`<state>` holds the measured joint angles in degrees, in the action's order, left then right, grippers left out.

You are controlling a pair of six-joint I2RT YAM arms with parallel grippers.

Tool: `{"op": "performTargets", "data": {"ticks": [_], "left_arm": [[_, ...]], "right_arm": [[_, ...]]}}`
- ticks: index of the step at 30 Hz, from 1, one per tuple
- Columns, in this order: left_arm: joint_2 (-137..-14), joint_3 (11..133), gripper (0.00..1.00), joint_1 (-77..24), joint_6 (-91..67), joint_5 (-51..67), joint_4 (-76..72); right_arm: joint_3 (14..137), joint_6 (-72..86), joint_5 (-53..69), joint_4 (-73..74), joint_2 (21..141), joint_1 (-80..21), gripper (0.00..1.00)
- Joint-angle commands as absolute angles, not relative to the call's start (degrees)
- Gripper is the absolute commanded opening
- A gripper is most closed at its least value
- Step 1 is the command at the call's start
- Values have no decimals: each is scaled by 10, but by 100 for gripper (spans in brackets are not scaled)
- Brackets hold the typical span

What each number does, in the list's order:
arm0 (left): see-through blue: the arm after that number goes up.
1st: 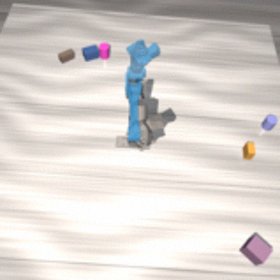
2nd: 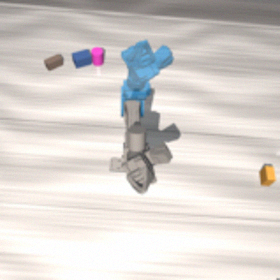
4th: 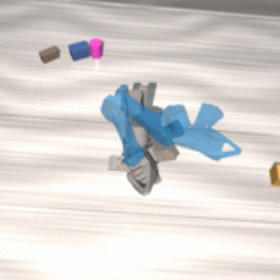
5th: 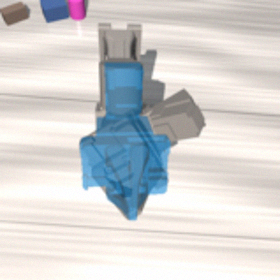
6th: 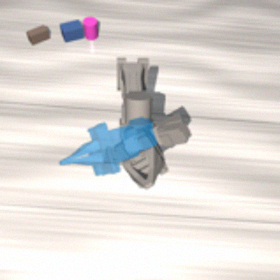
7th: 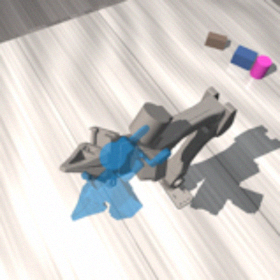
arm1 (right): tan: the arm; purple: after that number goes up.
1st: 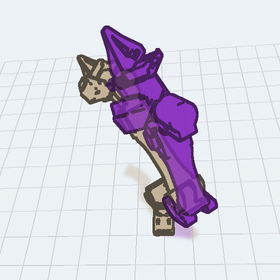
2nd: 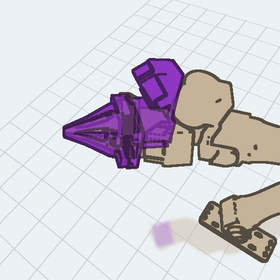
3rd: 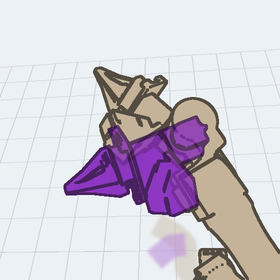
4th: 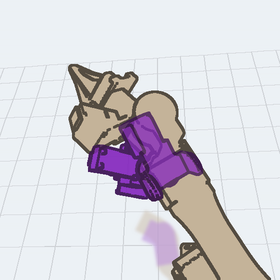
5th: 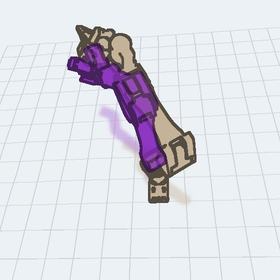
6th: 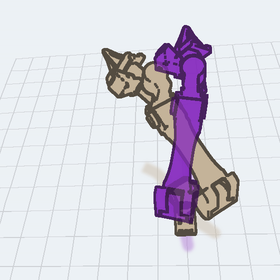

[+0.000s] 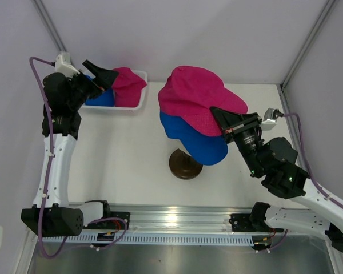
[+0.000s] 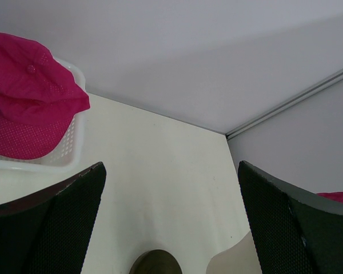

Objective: Stack the hats

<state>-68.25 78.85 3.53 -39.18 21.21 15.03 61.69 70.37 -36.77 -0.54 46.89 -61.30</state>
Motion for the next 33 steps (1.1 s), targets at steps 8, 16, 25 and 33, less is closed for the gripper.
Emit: {"op": "performTargets", "data": {"ticks": [8, 16, 25, 33], "left_arm": [[-680, 791, 99, 46, -396, 235, 126], [-691, 780, 99, 46, -411, 247, 107], [-698, 778, 99, 46, -404, 238, 104], [-682, 777, 99, 32, -391, 217, 101]], "right_arm": [[563, 778, -334, 36, 445, -620, 0], [477, 792, -368, 28, 374, -637, 0], [476, 751, -343, 54, 367, -643, 4], [448, 743, -339, 115, 302, -642, 45]]}}
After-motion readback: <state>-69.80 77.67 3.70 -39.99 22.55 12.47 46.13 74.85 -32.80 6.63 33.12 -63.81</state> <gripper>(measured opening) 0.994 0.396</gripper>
